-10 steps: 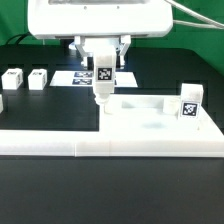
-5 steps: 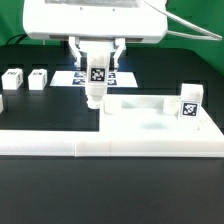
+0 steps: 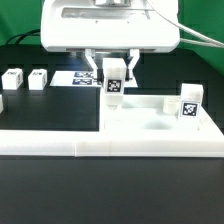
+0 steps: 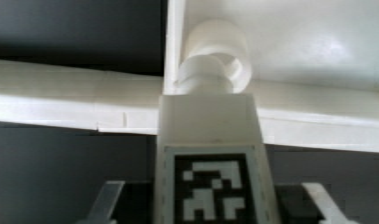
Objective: Assemble square table
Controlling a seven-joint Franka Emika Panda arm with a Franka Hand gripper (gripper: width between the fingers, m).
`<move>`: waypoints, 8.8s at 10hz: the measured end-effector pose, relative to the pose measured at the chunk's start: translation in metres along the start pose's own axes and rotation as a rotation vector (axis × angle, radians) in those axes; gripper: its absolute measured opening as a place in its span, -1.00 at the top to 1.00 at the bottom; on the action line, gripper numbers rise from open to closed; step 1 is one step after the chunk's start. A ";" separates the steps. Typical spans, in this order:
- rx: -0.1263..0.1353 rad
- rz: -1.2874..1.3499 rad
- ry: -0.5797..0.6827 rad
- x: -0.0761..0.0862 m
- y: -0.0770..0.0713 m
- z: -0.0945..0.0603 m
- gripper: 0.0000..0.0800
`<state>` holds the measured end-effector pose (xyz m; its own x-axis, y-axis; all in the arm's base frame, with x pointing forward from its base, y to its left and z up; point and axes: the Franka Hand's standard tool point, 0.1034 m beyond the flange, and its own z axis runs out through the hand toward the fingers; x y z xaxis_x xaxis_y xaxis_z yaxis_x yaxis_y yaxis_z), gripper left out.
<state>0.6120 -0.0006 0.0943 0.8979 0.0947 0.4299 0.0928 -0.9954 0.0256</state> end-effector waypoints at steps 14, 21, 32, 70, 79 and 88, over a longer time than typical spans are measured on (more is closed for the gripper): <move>-0.048 0.012 0.053 -0.002 0.009 0.027 0.27; -0.064 0.014 0.078 -0.001 0.010 0.027 -0.54; 0.047 0.062 -0.085 0.004 0.023 0.003 -0.62; -0.056 0.792 -0.276 0.004 0.008 0.018 -0.61; 0.025 0.001 -0.274 0.010 -0.004 0.020 -0.62; -0.084 0.670 -0.286 0.009 0.002 0.021 0.27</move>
Offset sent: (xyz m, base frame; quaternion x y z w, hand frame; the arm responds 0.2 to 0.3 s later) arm 0.0232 -0.0035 -0.0080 0.0003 0.0175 0.0055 0.9998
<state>0.6292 -0.0018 0.0792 0.8288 -0.5453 0.1256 -0.5385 -0.8382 -0.0859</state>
